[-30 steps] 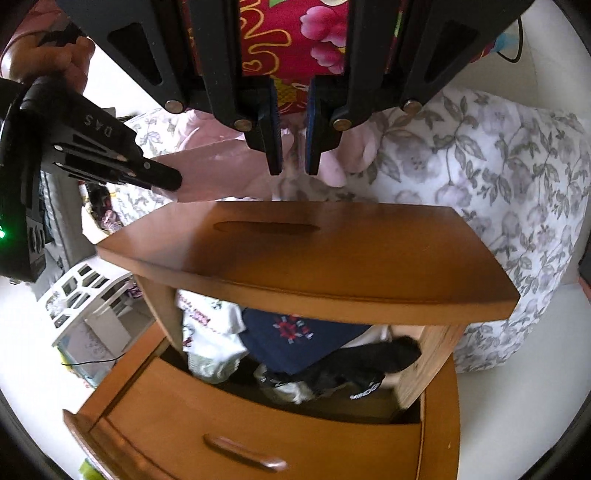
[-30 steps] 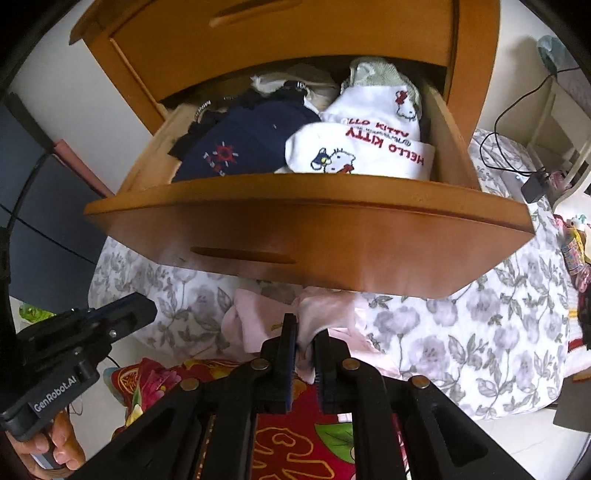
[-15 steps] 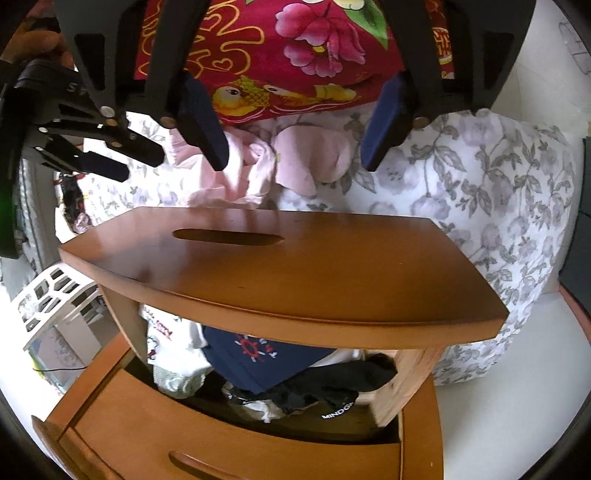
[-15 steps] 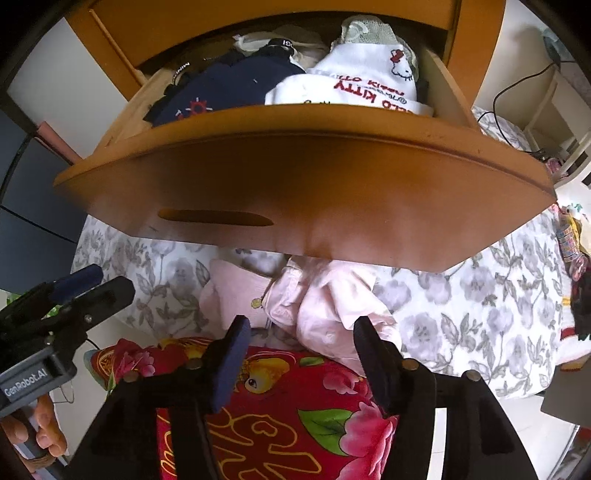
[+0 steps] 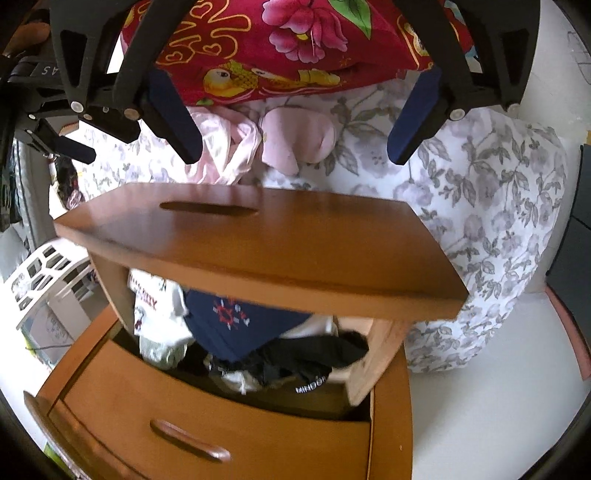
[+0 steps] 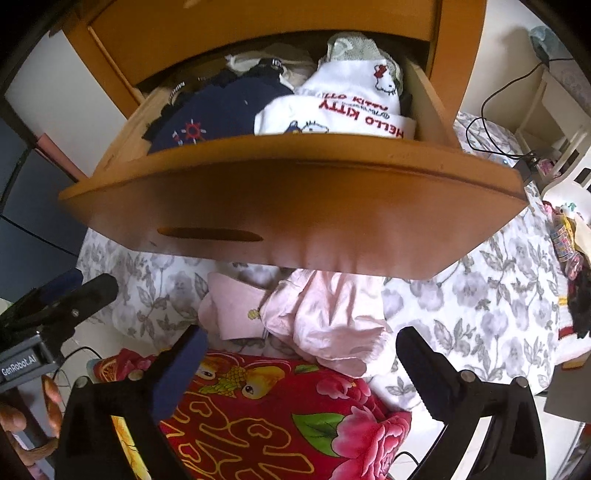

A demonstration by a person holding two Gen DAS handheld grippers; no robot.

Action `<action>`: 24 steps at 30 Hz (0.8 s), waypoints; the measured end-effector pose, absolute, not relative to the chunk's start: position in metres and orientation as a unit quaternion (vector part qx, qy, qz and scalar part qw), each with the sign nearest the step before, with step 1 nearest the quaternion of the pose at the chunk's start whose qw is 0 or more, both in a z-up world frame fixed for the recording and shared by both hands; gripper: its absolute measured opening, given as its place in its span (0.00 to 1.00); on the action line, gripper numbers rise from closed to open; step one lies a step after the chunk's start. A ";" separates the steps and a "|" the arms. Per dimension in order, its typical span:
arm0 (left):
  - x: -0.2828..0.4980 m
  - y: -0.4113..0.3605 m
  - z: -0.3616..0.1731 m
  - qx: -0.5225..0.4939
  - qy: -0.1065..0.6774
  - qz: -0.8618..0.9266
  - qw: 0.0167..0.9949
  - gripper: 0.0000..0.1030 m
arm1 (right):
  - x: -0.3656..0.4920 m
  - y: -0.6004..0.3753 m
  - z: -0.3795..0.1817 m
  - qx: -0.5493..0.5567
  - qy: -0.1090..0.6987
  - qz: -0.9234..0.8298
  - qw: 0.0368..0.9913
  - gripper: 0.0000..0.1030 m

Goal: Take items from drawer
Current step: 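Lower both pink items onto the red blanket and open both tools, then move both tools back into the open drawer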

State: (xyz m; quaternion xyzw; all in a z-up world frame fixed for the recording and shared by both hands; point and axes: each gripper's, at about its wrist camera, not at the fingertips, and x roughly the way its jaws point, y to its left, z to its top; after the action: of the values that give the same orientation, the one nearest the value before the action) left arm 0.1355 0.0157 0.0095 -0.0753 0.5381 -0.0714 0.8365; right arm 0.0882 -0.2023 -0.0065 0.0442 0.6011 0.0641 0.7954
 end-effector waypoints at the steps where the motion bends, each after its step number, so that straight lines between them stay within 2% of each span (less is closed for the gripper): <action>1: 0.136 0.017 0.011 -0.077 0.533 -0.071 0.839 0.97 | 0.088 -0.203 -0.005 0.044 0.598 0.063 0.798 1.00; 10: 0.140 0.018 0.021 -0.090 0.522 -0.097 0.843 0.97 | 0.088 -0.205 0.012 0.056 0.567 0.082 0.818 1.00; 24: 0.159 0.019 0.088 -0.052 0.459 -0.112 0.880 0.97 | 0.099 -0.203 0.079 0.030 0.504 0.085 0.859 1.00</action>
State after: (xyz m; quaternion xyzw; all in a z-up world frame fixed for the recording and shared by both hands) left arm 0.1595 0.0186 0.0875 -0.0519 0.4592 -0.1118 0.8797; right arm 0.0988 -0.2032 0.0791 0.0297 0.5038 0.0854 0.8591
